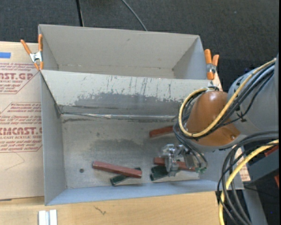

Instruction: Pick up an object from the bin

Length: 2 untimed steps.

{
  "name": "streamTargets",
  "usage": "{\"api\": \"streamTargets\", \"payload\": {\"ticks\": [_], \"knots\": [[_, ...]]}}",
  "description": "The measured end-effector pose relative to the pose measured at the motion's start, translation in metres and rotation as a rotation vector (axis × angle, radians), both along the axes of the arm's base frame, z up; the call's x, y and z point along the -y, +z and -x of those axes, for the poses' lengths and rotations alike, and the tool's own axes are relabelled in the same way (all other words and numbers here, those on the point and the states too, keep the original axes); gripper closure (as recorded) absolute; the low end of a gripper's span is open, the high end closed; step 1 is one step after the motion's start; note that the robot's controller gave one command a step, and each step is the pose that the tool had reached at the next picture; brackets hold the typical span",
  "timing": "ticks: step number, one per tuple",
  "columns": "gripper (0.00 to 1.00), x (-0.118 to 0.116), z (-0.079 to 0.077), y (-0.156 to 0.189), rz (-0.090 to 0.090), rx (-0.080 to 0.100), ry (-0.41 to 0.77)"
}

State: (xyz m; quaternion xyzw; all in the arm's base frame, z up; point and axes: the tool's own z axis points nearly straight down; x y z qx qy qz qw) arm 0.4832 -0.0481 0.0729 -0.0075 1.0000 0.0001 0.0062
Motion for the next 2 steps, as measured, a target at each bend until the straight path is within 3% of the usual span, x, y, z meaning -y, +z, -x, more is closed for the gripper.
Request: {"api": "streamTargets", "payload": {"ticks": [2], "knots": [[1.0,-0.0001,0.0012,0.0023,0.0,-0.005,0.0]]}}
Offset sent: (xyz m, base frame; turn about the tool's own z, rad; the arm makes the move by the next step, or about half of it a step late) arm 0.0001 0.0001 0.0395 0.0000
